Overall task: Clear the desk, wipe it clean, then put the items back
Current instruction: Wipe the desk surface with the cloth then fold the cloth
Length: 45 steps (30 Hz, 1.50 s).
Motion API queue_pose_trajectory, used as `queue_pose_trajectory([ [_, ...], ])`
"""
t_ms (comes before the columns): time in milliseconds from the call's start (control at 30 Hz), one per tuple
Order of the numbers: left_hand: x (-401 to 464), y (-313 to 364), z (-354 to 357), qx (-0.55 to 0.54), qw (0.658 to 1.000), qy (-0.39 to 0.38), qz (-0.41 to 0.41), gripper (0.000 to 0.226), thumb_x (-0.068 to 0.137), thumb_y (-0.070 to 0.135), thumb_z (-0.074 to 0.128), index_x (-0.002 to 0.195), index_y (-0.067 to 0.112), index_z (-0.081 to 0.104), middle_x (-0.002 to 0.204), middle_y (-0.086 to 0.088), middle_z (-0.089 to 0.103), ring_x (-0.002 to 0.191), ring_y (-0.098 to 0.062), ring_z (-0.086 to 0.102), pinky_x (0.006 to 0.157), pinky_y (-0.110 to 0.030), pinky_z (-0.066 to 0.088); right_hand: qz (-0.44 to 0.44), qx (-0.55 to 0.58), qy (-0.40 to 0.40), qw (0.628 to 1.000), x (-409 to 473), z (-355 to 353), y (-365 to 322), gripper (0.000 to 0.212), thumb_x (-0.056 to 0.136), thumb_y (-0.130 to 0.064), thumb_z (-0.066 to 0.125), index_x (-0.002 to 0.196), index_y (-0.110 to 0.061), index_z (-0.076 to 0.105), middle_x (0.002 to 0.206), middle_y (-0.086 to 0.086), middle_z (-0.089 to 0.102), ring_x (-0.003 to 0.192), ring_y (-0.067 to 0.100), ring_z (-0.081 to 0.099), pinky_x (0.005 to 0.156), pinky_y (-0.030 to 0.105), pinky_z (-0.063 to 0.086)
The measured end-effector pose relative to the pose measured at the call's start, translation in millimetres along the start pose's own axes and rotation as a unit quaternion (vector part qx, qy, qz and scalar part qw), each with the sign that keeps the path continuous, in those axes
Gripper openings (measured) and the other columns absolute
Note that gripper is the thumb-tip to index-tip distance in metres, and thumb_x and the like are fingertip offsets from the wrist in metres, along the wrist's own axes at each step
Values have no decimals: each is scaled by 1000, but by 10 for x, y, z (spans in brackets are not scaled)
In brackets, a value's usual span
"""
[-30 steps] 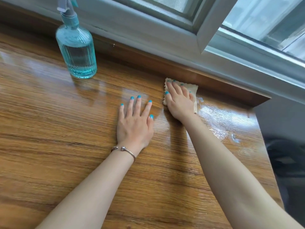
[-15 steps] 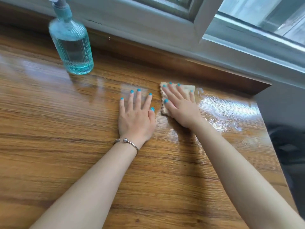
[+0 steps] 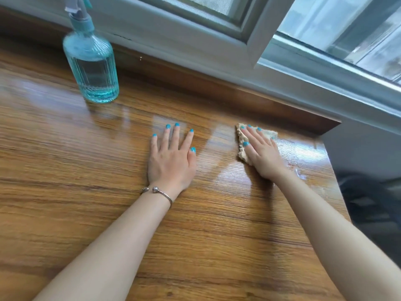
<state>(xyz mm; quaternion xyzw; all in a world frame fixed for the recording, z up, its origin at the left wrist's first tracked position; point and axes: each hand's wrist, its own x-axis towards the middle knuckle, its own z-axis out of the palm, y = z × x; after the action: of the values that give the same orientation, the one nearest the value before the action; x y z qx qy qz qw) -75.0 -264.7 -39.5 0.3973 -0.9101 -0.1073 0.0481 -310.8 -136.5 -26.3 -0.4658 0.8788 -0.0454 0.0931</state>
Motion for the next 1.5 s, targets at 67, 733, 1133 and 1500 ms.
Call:
queue_pose_trajectory([
  [67,11,13,11,4,1000,2,-2,56,100,45,8,154,36,0,163,-3,-2,150,-24,-5,120,-48,-1,78,15,22,997,296,-99,56,58,96,-49,15,153,-38,19,162,-10,15,150,15,8,119,48,8],
  [733,-478,612,15,16,997,-7,-70,57,101,46,10,153,31,-10,162,-7,-10,149,-22,-12,121,-44,-5,68,22,23,997,266,-151,-11,52,102,-45,19,153,-38,15,162,-12,11,150,19,4,119,52,3],
  [1133,-1147,452,101,45,996,13,-75,57,97,49,12,153,38,11,161,-5,13,149,-24,9,119,-48,11,-129,-20,-13,991,-61,-52,-16,50,102,-47,15,152,-45,8,162,-18,6,150,18,0,118,51,-1],
  [1500,-1338,453,77,0,999,16,-35,53,99,41,18,152,35,22,161,-2,19,149,-23,14,119,-45,8,-144,-21,-19,989,-1260,169,-91,54,97,-54,10,150,-51,1,162,-20,2,150,17,-3,117,52,0],
])
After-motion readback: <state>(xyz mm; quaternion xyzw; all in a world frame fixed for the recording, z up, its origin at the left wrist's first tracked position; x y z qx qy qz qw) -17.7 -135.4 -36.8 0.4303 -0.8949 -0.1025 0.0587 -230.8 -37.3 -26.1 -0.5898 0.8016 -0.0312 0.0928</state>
